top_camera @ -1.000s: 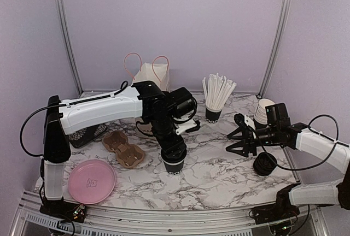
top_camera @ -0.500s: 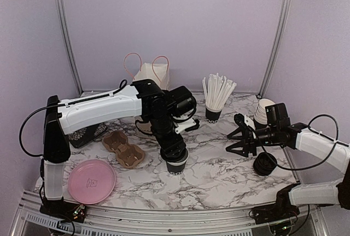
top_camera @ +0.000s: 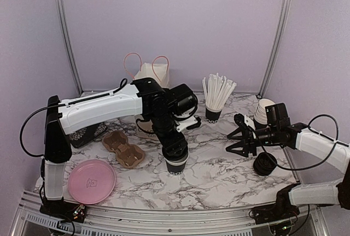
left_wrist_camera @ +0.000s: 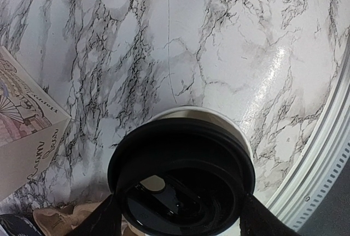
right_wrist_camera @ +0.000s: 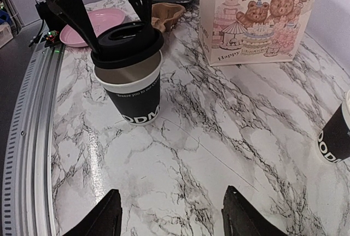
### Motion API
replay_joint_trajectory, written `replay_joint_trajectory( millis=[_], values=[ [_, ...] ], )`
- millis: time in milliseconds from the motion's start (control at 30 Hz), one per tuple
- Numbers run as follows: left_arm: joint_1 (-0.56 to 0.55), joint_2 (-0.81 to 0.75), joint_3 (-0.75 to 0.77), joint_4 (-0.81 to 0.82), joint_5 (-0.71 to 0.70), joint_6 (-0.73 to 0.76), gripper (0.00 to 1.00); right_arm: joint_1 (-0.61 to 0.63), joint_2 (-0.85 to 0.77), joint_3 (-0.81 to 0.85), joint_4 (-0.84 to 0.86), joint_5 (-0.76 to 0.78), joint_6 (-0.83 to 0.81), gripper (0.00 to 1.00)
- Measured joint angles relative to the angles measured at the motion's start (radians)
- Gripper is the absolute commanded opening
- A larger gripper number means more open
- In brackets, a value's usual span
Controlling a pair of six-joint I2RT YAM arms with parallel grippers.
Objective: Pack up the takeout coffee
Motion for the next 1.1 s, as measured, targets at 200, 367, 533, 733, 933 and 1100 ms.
replay_joint_trajectory(
  millis=[200,367,533,733,933,1100],
  values=[
    [0.0,0.026,0.02,0.0,0.023,0.0,0.66,0.0,0.0,0.0,-0.003,0.0,-0.002,0.61],
    [0.0,0.04,0.02,0.0,0.03,0.0,0.66,0.0,0.0,0.0,-0.006,0.0,-0.005,0.61],
    [0.0,0.04,0.02,0.0,0.03,0.0,0.66,0.0,0.007,0.002,-0.007,-0.004,-0.008,0.61],
    [-0.001,0.045,0.02,0.0,0.032,0.0,0.68,0.0,0.017,0.005,-0.014,-0.006,-0.011,0.61],
    [-0.01,0.074,0.053,0.0,0.032,-0.001,0.73,0.0,0.018,0.006,-0.014,-0.007,-0.014,0.61],
    [-0.018,0.089,0.068,0.003,0.032,-0.009,0.96,0.0,0.018,0.006,-0.014,-0.013,-0.014,0.63]
  ],
)
